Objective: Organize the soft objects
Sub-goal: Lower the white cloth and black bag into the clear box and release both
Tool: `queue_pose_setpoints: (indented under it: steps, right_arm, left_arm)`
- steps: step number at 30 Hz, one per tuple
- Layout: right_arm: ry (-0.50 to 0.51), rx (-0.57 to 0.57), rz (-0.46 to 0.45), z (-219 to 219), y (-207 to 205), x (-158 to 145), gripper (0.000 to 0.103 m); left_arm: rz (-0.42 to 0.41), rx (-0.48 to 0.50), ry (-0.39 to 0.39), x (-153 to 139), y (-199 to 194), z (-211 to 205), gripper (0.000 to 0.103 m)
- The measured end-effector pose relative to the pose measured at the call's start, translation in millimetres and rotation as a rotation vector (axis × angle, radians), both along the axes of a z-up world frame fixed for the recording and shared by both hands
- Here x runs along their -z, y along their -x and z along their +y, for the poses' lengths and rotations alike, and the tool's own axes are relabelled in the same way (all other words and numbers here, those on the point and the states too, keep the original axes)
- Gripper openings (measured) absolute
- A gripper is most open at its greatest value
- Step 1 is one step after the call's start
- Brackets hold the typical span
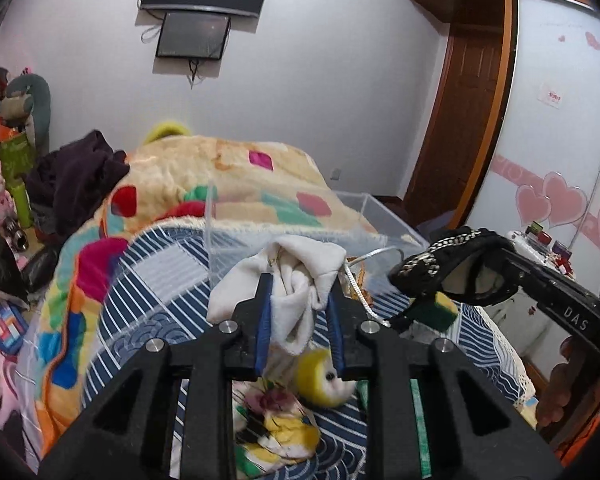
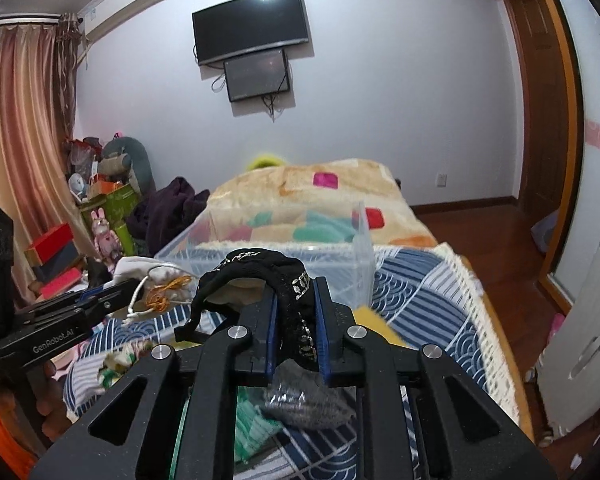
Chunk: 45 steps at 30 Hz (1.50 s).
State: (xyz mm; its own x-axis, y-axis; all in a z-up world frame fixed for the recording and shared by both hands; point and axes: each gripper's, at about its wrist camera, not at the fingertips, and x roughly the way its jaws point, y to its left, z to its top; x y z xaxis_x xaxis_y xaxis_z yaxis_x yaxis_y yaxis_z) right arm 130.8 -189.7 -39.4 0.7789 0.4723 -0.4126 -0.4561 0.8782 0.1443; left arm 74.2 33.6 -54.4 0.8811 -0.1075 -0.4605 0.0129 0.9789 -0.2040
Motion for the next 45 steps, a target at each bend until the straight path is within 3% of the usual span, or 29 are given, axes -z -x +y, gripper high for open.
queue_pose_setpoints:
  steps: [12, 18, 27, 37, 45]
  right_arm:
    - [-0.004, 0.052, -0.091, 7.3, -26.1, -32.6, 0.014]
    - [0.005, 0.080, -0.093, 15.2, -43.8, -34.0, 0.014]
    - [0.038, 0.135, -0.046, 14.5, -67.2, -25.9, 0.015]
    - [0.130, 0.076, 0.038, 37.1, -92.9, -9.7, 0.015]
    - [0.218, 0.029, 0.083, 56.4, -103.4, -0.8, 0.015]
  left_arm:
    - [-0.015, -0.013, 0.011, -31.7, -38.9, 22.5, 0.024]
    - [0.001, -0.040, -0.029, -36.8, -66.7, 27.1, 0.024]
    - [0.107, -0.057, -0.088, -16.0, -111.0, 26.8, 0.024]
    - [0.199, -0.027, -0.183, 8.1, -141.8, 11.1, 0.024]
    - [0.243, 0.003, -0.178, 17.9, -150.7, 8.4, 0.025]
